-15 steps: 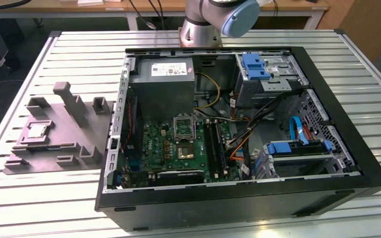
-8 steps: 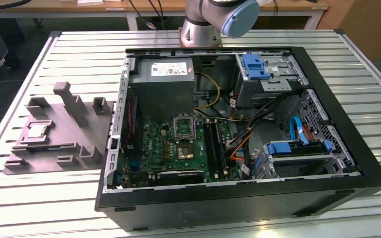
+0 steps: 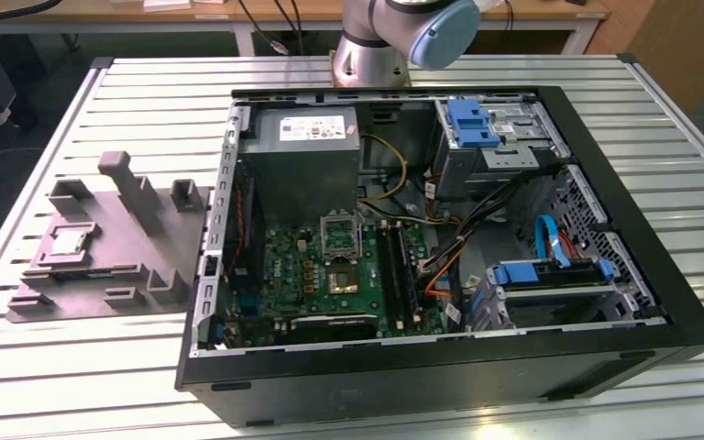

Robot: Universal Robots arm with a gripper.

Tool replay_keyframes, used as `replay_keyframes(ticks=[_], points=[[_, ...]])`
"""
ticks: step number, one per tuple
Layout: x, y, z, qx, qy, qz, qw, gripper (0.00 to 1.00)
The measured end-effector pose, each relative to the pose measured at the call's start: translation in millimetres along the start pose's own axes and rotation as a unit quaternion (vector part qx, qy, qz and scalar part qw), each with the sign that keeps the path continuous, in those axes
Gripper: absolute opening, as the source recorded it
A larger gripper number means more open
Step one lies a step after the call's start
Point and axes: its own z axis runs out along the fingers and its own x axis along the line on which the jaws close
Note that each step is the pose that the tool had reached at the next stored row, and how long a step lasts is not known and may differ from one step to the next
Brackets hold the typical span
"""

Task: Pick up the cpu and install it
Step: 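Pick up the cpu and move it towards the insertion slot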

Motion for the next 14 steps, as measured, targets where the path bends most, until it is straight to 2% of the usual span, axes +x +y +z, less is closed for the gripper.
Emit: replay_keyframes(ticks=[9,14], points=[[0.0,-2.1,4.1,0.0000,0.0000,0.000,1.0000,0.64],[0.1,-3.1,9.0,0.0002,0.0039,-0.003,1.0000,0.64]])
